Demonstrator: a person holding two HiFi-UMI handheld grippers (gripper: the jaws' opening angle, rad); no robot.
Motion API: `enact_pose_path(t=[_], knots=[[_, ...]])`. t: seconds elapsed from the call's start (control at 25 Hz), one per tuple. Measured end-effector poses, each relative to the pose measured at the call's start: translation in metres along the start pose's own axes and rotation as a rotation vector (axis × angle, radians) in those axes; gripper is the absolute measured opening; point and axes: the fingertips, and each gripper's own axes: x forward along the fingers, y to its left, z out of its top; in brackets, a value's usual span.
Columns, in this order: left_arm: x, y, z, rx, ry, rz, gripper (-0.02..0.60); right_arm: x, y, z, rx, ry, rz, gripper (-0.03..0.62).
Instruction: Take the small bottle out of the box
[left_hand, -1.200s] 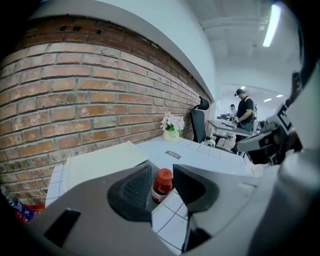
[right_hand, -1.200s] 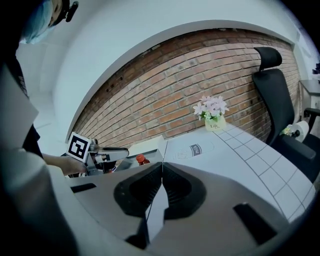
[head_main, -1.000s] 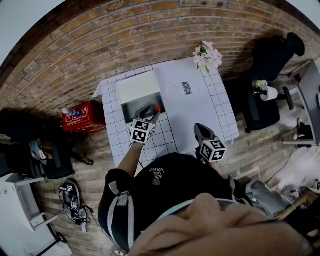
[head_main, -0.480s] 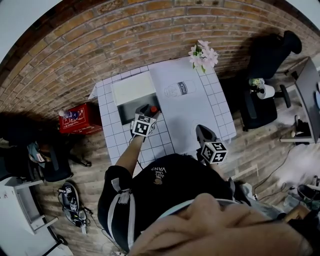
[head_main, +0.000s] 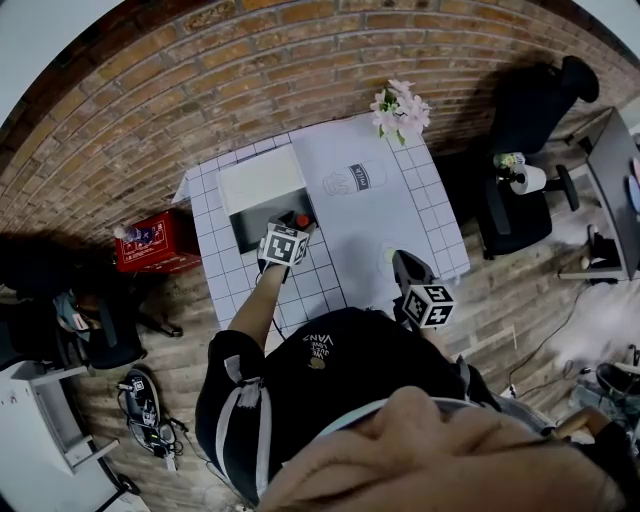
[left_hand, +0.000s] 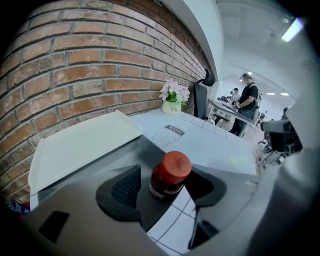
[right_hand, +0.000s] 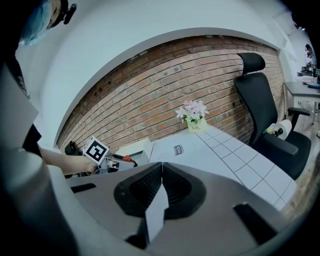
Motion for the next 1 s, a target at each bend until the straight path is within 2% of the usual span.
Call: enact_pose_path(t=[0.36, 0.44, 0.48, 1.0], knots=[[0.0023, -0.0029, 0.0005, -0.002, 0.065, -0.039, 0.255, 0.0067, 0.0028, -0.0004, 0.004, 0.006, 0.018, 0.003], [0.0025, -0.0039, 0.0009, -0.002, 0.063, -0.043, 0.245, 0.0083, 0.0044, -0.0007, 0.002, 0.008, 0.025, 0.003], [0.0036, -0.0043, -0.0001, -0.007, 0.061, -0.044, 0.216, 0.0087, 0.0049, -0.0009, 0.002, 0.009, 0.027, 0.003], [-0.0008, -0.0070, 0.0049, 0.010, -0.003, -0.022, 0.210, 0.0060, 0.0055, -0.0011, -0.003, 0.009, 0.025, 0.003]])
